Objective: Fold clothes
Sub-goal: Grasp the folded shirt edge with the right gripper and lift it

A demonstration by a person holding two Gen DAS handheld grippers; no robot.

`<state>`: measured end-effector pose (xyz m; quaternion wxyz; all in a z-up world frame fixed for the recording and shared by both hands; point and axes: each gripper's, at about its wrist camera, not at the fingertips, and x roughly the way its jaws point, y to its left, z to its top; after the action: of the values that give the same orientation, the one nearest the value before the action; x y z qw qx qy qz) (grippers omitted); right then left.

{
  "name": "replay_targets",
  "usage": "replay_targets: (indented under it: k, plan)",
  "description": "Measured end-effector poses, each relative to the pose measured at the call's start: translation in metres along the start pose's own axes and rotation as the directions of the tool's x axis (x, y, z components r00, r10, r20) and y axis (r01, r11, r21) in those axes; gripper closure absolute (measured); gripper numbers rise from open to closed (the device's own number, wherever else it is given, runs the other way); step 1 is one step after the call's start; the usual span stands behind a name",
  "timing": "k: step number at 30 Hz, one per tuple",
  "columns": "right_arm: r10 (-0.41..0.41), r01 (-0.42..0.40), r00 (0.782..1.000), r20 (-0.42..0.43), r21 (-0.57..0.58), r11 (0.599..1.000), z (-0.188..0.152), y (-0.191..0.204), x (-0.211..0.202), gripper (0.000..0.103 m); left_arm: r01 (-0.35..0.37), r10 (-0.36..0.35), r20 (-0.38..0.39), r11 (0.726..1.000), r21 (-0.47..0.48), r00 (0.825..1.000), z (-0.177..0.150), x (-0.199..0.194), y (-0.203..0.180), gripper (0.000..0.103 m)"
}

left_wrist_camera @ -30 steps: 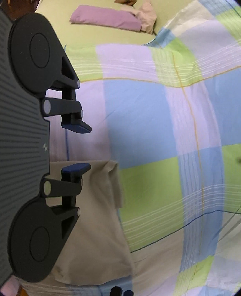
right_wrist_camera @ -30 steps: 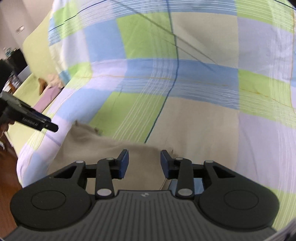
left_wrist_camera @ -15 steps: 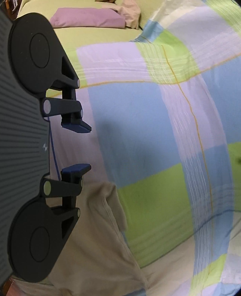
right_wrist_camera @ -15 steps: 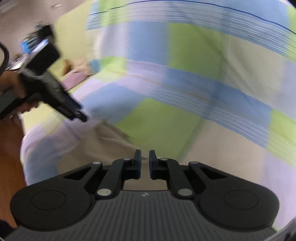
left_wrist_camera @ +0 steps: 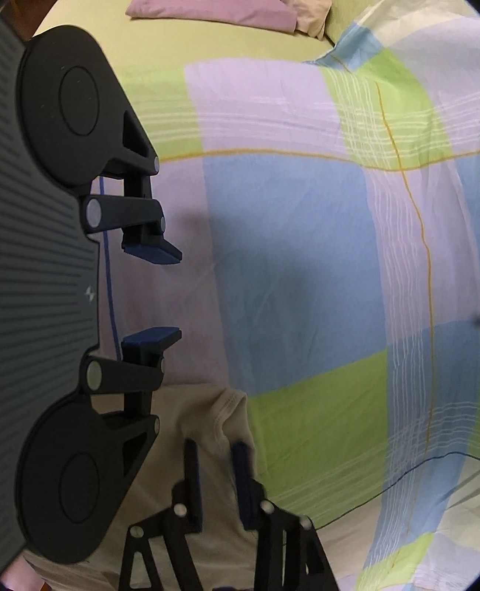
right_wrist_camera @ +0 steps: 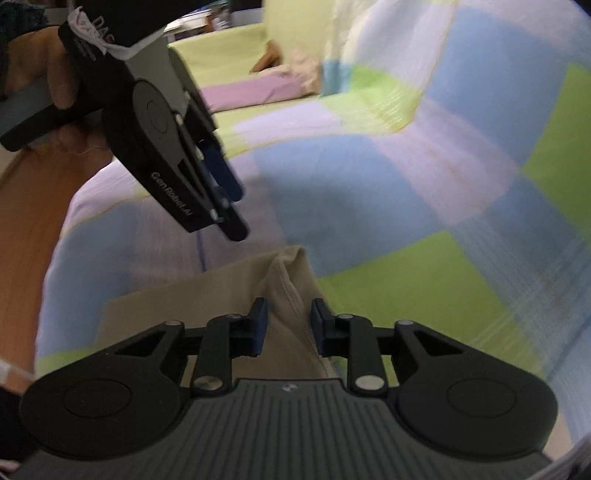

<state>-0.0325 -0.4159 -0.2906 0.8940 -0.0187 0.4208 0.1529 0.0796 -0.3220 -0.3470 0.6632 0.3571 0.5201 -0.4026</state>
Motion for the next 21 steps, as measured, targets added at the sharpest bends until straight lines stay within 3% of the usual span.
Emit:
replay_targets:
  k: [7,11,13,15,16,18,21]
  plan:
    - [0.037,-0.036,0.999,0.013,-0.064,0.997,0.012,-0.003,-0.023,0.100,0.026,-0.027,0.024,0.998,0.055,0.999,0.003,0.007,-0.007,0.054]
    - [0.026,-0.028,0.999,-0.034,-0.059,0.998,0.015,-0.012,-0.010,0.099,0.029,-0.033,0.039,0.995,0.095,0.999,0.007,0.015,-0.012,0.051]
    - [0.045,-0.046,0.996,-0.071,-0.004,0.999,0.011,-0.019,0.001,0.092,0.024,-0.029,0.041,0.994,0.106,0.999,0.007,0.016,-0.013,0.051]
    - [0.054,-0.051,0.996,-0.075,0.042,0.998,0.009,-0.024,0.003,0.074,0.021,-0.027,0.045,0.993,0.116,0.999,0.006,0.016,-0.015,0.051]
    - [0.065,-0.061,0.996,-0.059,0.067,0.996,0.009,-0.026,0.000,0.071,0.022,-0.028,0.050,0.993,0.118,0.998,0.005,0.016,-0.014,0.050]
    - [0.078,-0.074,0.996,-0.033,0.115,0.991,0.010,-0.031,-0.005,0.070,0.023,-0.029,0.053,0.993,0.117,0.998,0.002,0.016,-0.014,0.050]
    - [0.121,-0.111,0.991,-0.059,0.149,0.983,0.007,-0.038,0.001,0.069,0.018,-0.025,0.057,0.992,0.122,0.998,0.001,0.016,-0.014,0.050]
